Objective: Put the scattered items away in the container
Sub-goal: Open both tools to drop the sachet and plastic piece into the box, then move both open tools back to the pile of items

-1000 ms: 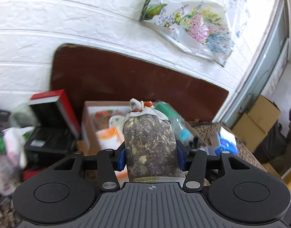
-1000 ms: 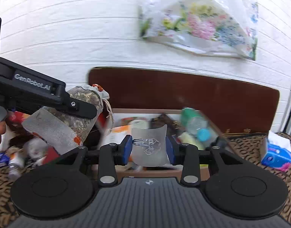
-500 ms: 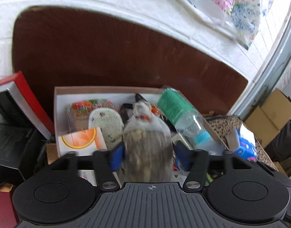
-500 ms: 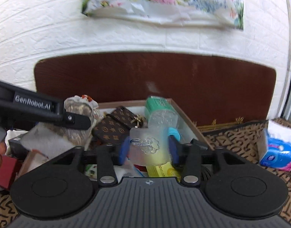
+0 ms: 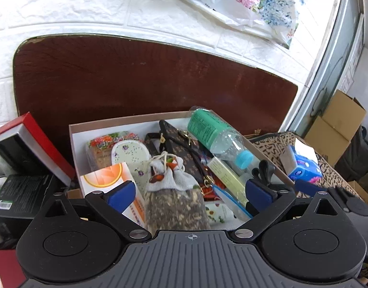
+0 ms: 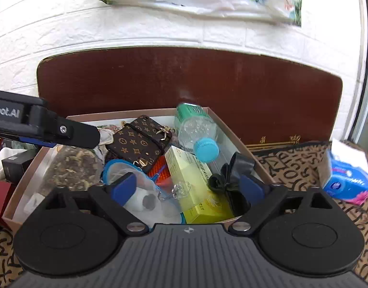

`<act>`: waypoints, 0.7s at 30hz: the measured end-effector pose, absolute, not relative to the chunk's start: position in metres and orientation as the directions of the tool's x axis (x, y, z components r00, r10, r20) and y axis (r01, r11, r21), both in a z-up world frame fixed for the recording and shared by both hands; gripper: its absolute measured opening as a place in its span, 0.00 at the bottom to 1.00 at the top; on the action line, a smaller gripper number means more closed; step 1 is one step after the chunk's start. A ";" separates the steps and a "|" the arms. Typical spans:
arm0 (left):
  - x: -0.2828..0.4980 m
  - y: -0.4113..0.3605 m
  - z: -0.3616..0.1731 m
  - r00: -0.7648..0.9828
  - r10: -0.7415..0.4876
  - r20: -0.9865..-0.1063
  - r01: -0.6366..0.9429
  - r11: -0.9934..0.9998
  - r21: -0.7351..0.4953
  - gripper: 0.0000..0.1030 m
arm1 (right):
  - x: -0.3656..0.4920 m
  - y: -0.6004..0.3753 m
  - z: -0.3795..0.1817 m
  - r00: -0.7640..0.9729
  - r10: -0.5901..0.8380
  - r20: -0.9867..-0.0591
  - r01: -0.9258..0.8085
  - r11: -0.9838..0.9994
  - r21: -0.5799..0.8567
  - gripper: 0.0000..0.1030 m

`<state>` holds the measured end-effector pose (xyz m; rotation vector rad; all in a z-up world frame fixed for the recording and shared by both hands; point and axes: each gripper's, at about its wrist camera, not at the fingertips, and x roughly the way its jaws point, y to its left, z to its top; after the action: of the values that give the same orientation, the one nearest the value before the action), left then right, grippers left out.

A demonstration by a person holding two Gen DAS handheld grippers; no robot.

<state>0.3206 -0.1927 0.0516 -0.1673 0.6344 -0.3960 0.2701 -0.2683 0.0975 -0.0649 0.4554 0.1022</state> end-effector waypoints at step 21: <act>0.196 -0.152 0.090 0.805 -0.337 -0.489 0.284 0.941 -0.182 1.00 | 0.168 -0.218 0.159 0.924 0.154 -0.349 -0.199 0.975 -0.096 0.99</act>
<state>0.1958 -0.1517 0.0898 -0.1020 0.5416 -0.3330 0.1684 -0.2178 0.1587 -0.1305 0.3468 0.1819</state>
